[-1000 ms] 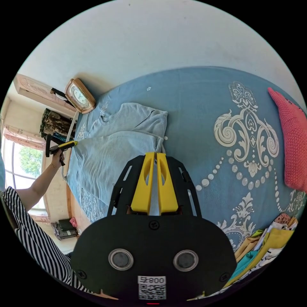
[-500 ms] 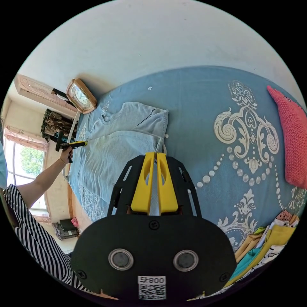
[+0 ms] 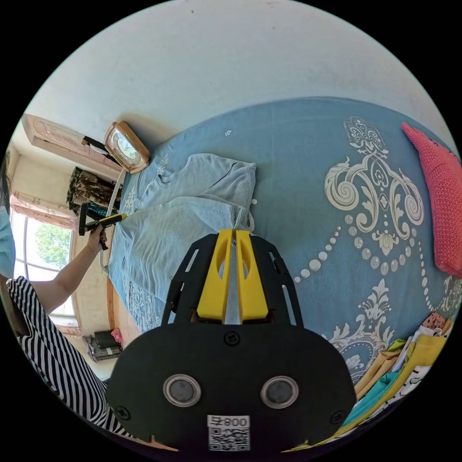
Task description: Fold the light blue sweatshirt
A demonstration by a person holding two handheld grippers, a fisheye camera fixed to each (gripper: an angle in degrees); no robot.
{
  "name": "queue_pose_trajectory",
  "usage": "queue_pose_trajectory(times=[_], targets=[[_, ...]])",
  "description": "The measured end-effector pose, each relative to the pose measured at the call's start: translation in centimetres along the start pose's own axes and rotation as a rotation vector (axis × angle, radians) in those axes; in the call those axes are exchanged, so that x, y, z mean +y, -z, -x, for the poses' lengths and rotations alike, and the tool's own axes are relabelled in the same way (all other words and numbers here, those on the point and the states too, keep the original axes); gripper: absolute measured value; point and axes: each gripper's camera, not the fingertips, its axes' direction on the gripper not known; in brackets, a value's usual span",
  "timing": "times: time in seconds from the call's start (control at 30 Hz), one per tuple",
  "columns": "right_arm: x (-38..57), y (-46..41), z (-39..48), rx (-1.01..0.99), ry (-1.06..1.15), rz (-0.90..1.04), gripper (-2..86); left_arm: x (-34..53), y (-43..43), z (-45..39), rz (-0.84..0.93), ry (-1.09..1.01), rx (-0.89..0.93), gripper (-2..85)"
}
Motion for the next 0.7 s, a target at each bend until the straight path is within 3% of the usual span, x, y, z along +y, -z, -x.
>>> queue_pose_trajectory(times=[0.2, 0.4, 0.7], targets=[[0.4, -0.3, -0.1, -0.005, -0.008, 0.007, 0.9, -0.6, -1.8, 1.4, 0.017, 0.060, 0.054, 5.2], [0.9, -0.5, -0.1, -0.007, -0.013, 0.012, 0.9, -1.0, -4.1, 0.7, 0.114, 0.005, -0.099, 3.2], [1.3, -0.3, 0.1, -0.042, -0.025, -0.013, 0.9, 2.0, -1.0, 1.6, -0.033, 0.030, -0.003, 2.8]])
